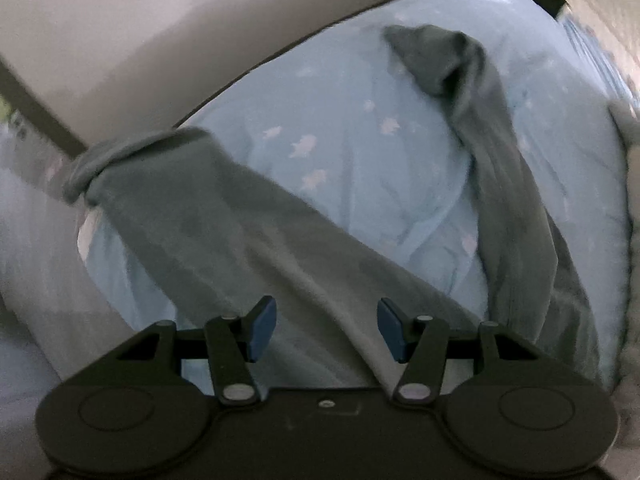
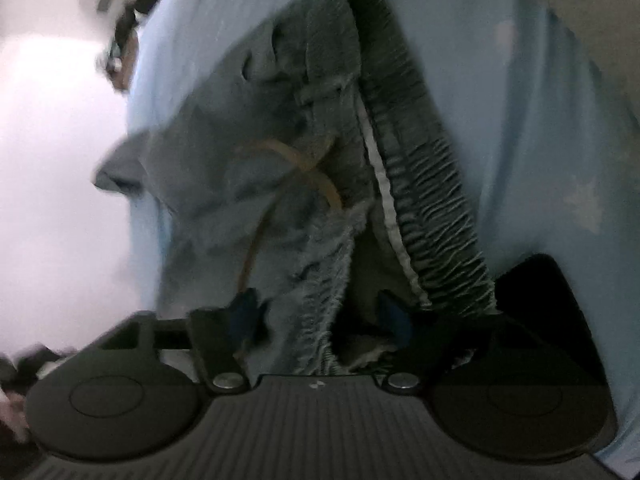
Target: Fold clothes
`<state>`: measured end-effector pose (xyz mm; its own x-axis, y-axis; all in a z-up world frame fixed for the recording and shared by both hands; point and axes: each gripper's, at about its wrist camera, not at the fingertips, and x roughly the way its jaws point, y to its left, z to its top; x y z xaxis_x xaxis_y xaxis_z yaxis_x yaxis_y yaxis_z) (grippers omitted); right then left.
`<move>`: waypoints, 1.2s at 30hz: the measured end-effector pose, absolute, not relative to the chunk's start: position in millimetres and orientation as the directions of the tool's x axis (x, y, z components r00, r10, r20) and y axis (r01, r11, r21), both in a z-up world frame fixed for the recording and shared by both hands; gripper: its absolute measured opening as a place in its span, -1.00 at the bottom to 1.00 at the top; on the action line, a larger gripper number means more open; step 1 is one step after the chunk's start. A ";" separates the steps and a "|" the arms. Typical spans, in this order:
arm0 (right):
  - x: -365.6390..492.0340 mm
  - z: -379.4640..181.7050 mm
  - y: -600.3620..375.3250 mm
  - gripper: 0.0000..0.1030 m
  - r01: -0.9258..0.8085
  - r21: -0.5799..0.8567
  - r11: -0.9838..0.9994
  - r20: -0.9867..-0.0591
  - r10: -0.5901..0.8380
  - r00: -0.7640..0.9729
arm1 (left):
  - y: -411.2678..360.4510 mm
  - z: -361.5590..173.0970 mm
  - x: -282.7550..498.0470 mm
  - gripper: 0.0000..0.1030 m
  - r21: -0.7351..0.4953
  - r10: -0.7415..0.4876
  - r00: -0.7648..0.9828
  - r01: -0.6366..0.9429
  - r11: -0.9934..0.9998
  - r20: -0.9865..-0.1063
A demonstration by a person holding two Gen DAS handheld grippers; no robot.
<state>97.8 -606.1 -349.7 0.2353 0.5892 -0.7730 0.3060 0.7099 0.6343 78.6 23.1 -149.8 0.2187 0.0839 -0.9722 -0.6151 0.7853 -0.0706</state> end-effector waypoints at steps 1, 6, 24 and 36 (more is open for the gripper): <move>98.3 -352.5 -601.1 -0.59 0.311 0.619 0.721 -0.785 0.578 0.223 | 16.5 -148.8 84.5 0.03 -0.057 0.091 0.215 -0.597 0.800 -0.972; 87.8 -328.5 -596.5 -0.84 0.337 0.609 0.718 -0.788 0.498 0.362 | -6.2 -145.6 97.8 0.03 -0.046 0.091 0.224 -0.542 0.839 -0.970; 80.7 -325.2 -635.7 -0.66 0.506 0.485 0.713 -0.864 0.301 0.404 | 13.2 -151.9 86.1 0.05 0.024 0.143 0.190 -0.520 0.854 -0.971; 73.4 -235.4 -571.1 -0.13 0.371 0.218 0.903 -0.857 -0.005 0.515 | 183.9 -195.1 28.0 0.05 -0.075 0.076 0.140 -0.830 0.553 -0.987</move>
